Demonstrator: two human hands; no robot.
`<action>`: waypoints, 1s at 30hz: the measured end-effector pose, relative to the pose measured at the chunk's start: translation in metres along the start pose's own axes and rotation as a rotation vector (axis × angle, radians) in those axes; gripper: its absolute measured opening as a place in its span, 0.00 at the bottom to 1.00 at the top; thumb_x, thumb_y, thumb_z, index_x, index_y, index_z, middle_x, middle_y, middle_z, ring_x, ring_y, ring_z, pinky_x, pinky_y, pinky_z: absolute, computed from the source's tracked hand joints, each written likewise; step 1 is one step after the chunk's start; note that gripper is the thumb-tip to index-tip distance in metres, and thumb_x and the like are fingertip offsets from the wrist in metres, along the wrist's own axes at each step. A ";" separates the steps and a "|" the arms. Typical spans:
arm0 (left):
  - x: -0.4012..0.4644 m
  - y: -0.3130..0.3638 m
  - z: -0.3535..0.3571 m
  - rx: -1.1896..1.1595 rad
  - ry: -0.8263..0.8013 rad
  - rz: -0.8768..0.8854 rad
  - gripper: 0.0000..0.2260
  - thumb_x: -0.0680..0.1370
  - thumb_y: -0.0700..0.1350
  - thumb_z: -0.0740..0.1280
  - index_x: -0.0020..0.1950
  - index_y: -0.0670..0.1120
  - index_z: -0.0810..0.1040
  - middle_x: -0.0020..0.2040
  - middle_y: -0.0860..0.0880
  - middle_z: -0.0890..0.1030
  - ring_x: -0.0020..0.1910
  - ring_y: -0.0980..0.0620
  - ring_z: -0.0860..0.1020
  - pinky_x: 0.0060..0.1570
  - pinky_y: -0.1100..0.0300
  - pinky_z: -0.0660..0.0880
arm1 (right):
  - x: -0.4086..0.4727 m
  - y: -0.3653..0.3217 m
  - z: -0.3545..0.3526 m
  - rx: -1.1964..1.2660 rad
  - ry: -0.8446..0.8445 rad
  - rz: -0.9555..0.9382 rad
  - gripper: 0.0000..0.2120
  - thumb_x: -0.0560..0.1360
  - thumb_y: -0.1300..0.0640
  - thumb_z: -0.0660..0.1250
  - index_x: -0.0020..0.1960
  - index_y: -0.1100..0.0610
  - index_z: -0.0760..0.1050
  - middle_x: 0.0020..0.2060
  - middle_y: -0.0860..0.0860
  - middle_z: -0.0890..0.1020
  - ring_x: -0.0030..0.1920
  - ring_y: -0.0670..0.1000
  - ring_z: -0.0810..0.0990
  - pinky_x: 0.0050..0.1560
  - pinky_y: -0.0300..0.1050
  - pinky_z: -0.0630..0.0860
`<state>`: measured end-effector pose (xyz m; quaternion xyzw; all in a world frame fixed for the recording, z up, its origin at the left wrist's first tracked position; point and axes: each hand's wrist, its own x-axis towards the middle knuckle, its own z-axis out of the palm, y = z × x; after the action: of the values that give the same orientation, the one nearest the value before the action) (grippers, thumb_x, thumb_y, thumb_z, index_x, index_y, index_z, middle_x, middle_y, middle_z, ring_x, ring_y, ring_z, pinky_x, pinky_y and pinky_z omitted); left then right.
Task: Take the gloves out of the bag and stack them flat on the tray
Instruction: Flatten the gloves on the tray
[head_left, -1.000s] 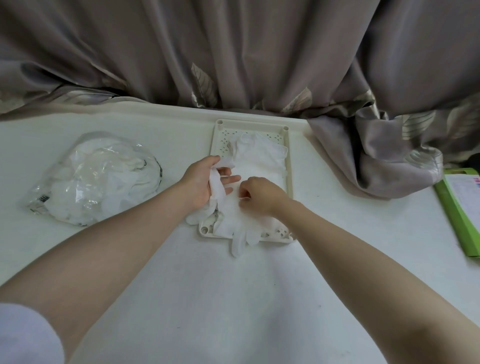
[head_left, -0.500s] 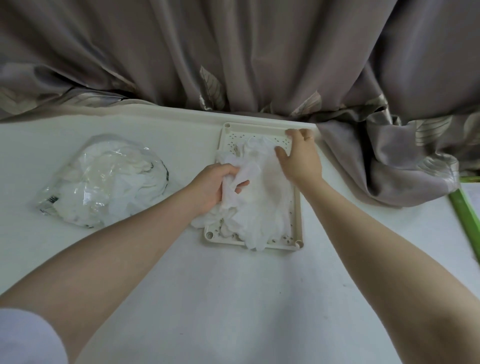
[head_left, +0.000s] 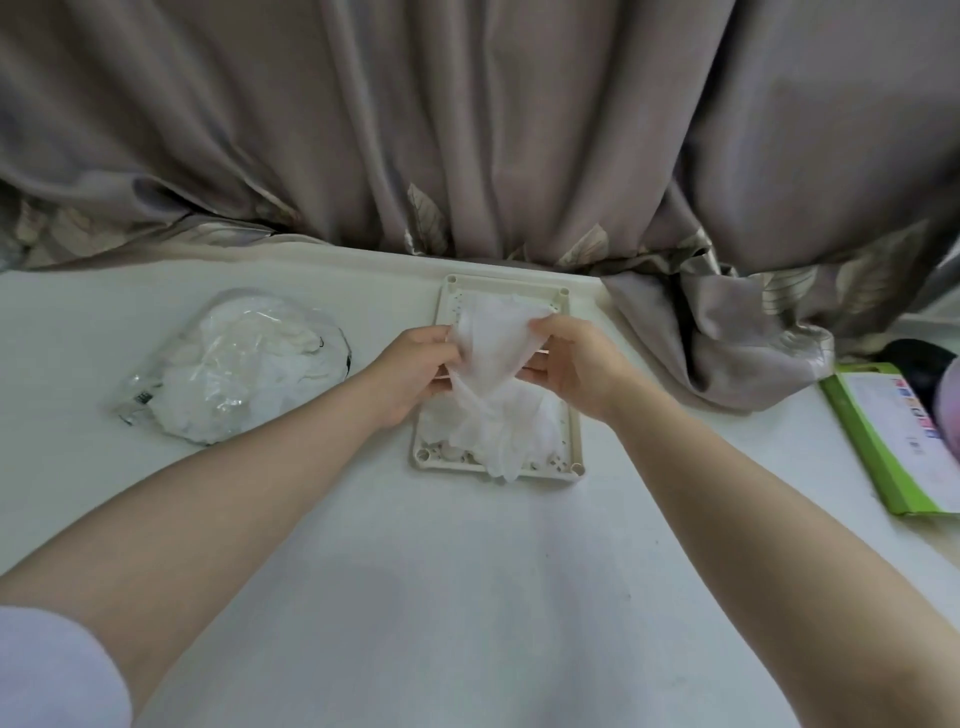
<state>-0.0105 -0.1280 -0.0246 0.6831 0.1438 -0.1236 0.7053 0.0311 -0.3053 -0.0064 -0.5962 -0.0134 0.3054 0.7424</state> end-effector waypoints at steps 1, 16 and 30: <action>-0.005 0.002 0.000 0.008 -0.010 0.015 0.11 0.73 0.29 0.57 0.47 0.39 0.77 0.40 0.43 0.78 0.39 0.48 0.77 0.38 0.61 0.74 | -0.005 -0.004 0.002 0.039 0.009 0.002 0.10 0.77 0.62 0.54 0.54 0.60 0.73 0.40 0.52 0.81 0.38 0.52 0.81 0.45 0.45 0.80; -0.039 0.008 0.025 -0.239 -0.195 0.070 0.04 0.77 0.45 0.65 0.48 0.49 0.69 0.40 0.50 0.80 0.33 0.55 0.80 0.34 0.61 0.77 | -0.036 0.011 -0.008 0.155 0.289 0.052 0.15 0.80 0.62 0.57 0.64 0.68 0.70 0.59 0.63 0.78 0.54 0.59 0.76 0.65 0.54 0.71; 0.007 0.010 0.028 -0.202 -0.135 -0.027 0.10 0.79 0.42 0.63 0.59 0.48 0.78 0.52 0.49 0.82 0.51 0.51 0.80 0.53 0.57 0.76 | -0.008 0.024 -0.030 0.031 -0.032 -0.054 0.10 0.77 0.64 0.64 0.54 0.52 0.71 0.47 0.52 0.79 0.41 0.51 0.82 0.47 0.45 0.79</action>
<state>0.0003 -0.1557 -0.0167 0.5967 0.1170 -0.1638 0.7768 0.0255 -0.3325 -0.0341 -0.5792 -0.0367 0.2951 0.7590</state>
